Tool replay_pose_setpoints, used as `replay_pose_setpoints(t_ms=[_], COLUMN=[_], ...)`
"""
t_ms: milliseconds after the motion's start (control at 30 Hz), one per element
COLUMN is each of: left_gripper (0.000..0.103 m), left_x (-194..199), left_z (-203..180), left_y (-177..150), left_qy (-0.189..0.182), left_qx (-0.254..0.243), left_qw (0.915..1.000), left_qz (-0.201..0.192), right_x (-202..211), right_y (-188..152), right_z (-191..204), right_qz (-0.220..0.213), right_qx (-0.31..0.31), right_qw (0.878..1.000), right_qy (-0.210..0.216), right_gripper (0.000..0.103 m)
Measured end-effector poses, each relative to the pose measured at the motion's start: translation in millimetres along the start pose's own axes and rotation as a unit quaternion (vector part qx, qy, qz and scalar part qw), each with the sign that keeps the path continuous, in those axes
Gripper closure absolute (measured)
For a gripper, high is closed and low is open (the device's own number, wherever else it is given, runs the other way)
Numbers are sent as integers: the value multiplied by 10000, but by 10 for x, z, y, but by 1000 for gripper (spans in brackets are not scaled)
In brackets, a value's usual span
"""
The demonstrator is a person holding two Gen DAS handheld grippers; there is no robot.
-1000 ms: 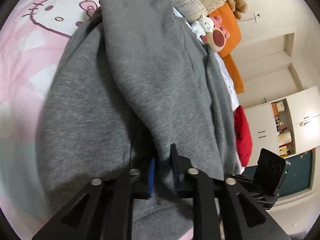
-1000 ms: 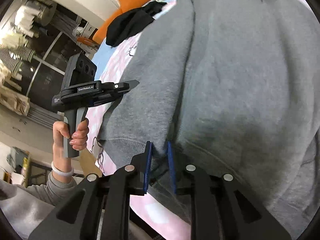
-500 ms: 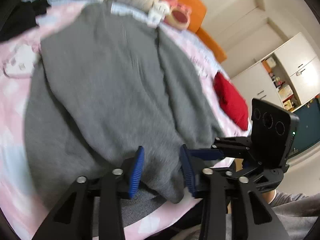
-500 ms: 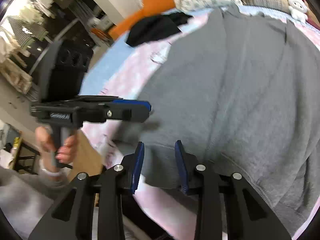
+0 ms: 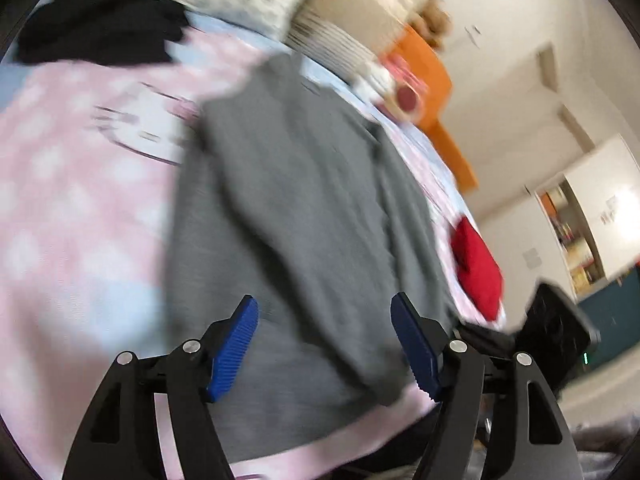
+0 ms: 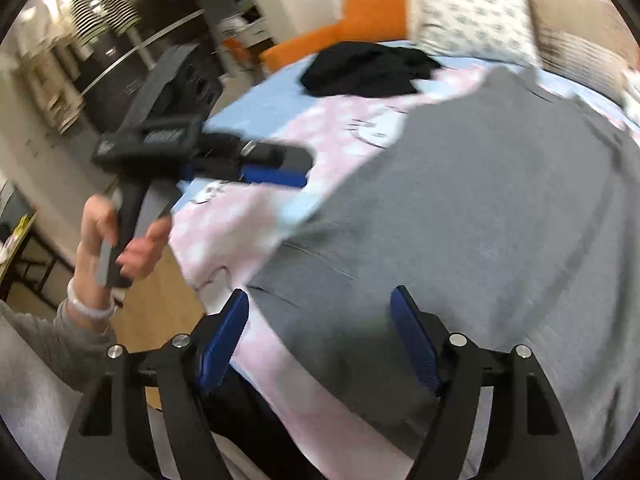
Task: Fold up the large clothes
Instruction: 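Fold the hoodie side inward with the right gripper while the left gripper holds the hem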
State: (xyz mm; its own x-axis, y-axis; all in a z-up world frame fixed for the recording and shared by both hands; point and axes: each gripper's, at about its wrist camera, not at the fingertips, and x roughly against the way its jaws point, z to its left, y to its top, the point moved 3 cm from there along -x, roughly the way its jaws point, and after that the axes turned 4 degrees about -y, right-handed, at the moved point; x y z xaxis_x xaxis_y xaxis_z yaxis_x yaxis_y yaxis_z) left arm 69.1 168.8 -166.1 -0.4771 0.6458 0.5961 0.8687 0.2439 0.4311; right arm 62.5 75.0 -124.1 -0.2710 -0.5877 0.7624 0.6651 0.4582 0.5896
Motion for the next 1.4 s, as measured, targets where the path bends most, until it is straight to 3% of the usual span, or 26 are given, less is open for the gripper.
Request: replay_pose_setpoints(t_ms=[133, 300, 400, 500, 567, 600, 667, 767, 833, 1000, 1067, 1167, 1233, 1267, 1300, 1333, 1400], left_gripper=[32, 31, 31, 31, 30, 29, 25, 24, 24, 23, 23, 23, 30, 45, 53, 54, 70], left_x=[253, 222, 183, 133, 93, 74, -1, -194, -332, -861, -1075, -1378, -1523, -1603, -1674, -1684, -1647], left_z=[398, 726, 924, 1030, 1057, 1053, 1023, 936, 884, 906, 947, 996, 1016, 1049, 1095, 1114, 1122], left_y=[75, 73, 82, 130, 249, 309, 523, 909, 1153, 1784, 1934, 1994, 1944, 1914, 1876, 1869, 1873], left_qy=[257, 312, 298, 294, 284, 254, 146, 19, 194, 1351, 1315, 939, 869, 850, 822, 857, 913], left_qx=[396, 755, 898, 937, 890, 868, 816, 679, 505, -94, -162, -45, 63, 184, 407, 475, 663], left_qw=[9986, 9964, 9954, 9951, 9956, 9959, 9965, 9976, 9985, 9907, 9906, 9933, 9927, 9918, 9906, 9903, 9893], left_qz=[-238, -206, -143, -96, -80, -83, -122, -112, -106, 136, 333, 675, 839, 939, 1018, 986, 926], right_x=[-432, -1097, -1404, -1543, -1539, -1527, -1444, -1279, -1188, -971, -905, -855, -838, -823, -808, -806, -754], right_y=[121, 30, -57, -158, -192, -195, -174, -133, -132, -109, -103, -104, -123, -134, -140, -126, -145], right_z=[332, 664, 774, 844, 838, 819, 681, 538, 525, 446, 402, 331, 301, 290, 282, 253, 212], right_qz=[140, 598, 727, 695, 613, 596, 536, 478, 426, 249, 196, 168, 170, 148, 127, 115, 72], right_qx=[388, 779, 1087, 1683, 1818, 1774, 1422, 869, 748, 404, 277, 91, 24, -7, -32, -86, -256], right_qw=[9991, 9951, 9889, 9736, 9691, 9703, 9790, 9909, 9932, 9976, 9986, 9996, 9997, 9998, 9999, 9999, 9996], right_qy=[57, -125, -703, -1376, -1553, -1534, -1360, -912, -783, -502, -396, -222, -151, -131, -109, -51, 89], right_gripper=[30, 31, 35, 42, 57, 61, 79, 87, 87, 88, 88, 88, 88, 88, 88, 89, 90])
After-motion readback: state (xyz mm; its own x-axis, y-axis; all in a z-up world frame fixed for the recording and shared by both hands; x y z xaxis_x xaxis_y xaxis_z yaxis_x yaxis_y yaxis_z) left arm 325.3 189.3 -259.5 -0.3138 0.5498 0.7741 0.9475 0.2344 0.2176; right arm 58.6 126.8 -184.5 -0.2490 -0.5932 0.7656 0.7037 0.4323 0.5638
